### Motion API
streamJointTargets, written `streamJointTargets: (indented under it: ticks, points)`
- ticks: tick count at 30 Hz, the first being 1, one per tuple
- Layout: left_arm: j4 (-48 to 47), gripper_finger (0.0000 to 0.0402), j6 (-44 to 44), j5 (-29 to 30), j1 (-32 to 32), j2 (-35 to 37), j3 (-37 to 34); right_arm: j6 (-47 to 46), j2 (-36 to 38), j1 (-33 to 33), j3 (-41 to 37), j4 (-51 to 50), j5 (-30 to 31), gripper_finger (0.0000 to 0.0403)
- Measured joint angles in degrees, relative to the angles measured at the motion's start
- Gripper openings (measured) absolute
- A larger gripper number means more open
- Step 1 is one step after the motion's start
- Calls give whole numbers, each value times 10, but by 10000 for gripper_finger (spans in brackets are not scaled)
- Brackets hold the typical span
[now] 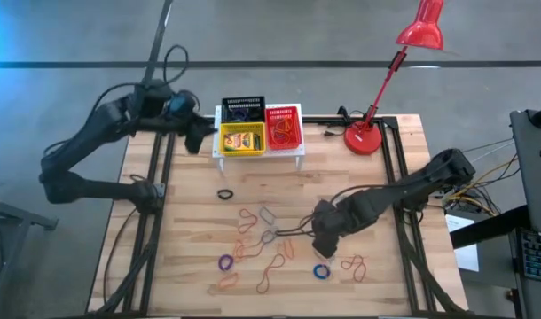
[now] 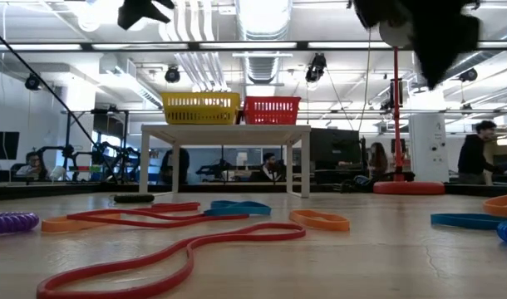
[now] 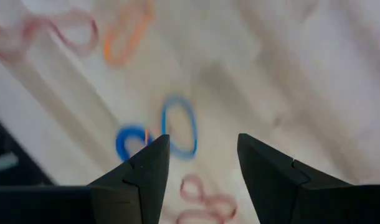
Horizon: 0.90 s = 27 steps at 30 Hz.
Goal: Pick & Place Office Desk Supplies
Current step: Put the red rubber band into the red basket on the shelf
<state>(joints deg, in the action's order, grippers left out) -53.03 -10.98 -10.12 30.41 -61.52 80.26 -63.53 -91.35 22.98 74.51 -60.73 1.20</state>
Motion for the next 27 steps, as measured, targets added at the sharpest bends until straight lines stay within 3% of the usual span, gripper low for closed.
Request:
streamJointTargets:
  ticks: [4,9,14,17,23,27]
  points:
    - [0,165,0,0,-76,24,-36,-53,0,4,-68,38,-94,182]
    - [7,164,-41,0,-171,29,-89,-120,0,24,-137,67,-161,182]
    - [60,164,-96,1,-250,26,-148,-153,0,54,-183,75,-168,182]
    - [147,164,-145,1,-278,26,-188,-167,1,69,-203,94,-163,182]
    - [335,164,-197,3,-301,25,-248,-211,1,88,-244,175,-163,182]
    - [387,164,-206,3,-300,25,-263,-241,1,97,-266,185,-163,182]
